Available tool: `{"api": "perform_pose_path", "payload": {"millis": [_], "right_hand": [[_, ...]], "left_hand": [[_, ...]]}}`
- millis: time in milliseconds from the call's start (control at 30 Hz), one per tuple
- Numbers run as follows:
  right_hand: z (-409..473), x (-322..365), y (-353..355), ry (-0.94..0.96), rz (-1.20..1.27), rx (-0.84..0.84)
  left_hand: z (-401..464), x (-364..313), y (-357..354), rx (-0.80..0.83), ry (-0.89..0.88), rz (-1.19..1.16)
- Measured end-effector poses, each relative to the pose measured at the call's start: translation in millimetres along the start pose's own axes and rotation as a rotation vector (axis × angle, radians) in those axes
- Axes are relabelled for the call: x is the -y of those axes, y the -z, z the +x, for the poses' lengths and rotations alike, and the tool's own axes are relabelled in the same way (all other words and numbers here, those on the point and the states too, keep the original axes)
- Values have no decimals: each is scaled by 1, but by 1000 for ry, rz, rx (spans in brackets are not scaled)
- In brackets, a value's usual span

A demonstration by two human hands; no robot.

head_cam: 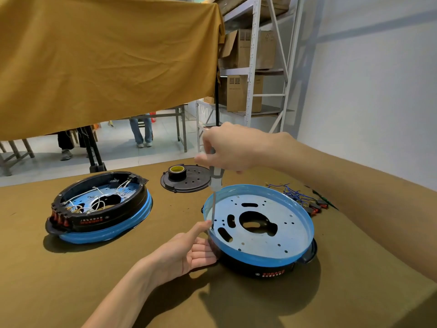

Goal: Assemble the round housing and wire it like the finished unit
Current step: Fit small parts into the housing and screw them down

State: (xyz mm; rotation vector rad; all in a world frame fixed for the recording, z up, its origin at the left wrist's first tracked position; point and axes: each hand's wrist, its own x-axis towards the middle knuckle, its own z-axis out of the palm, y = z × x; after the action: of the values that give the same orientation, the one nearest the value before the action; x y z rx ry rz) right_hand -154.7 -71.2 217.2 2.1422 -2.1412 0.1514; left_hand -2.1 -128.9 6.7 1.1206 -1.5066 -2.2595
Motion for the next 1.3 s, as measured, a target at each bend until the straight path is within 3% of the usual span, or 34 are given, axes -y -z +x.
{"api": "perform_pose_path", "payload": {"millis": [133,267,433,567,700,833,967,1133,1300], "right_hand": [[-2,0,9,4,248,156],[-2,1,0,56,-33,-22],[-5,-2,10,53,232,178],[-1,-4,4,64,-11,19],[-3,-7,7,72,174,112],[-1,-7,0,114,23,-41],[-6,-8,9,77,256,160],[-8,-10,1,98,12,-2],[-11,-14,5,103,259,121]], "left_hand": [[4,1,-1,-5,-21,52],[5,2,-2,-19,-14,67],[3,1,0,23,0,86],[0,1,-1,46,13,105],[0,2,-2,52,-4,125],[0,1,-2,38,-1,134],[1,2,-1,40,-2,127],[2,2,-2,20,9,122],[2,2,-1,28,6,119]]}}
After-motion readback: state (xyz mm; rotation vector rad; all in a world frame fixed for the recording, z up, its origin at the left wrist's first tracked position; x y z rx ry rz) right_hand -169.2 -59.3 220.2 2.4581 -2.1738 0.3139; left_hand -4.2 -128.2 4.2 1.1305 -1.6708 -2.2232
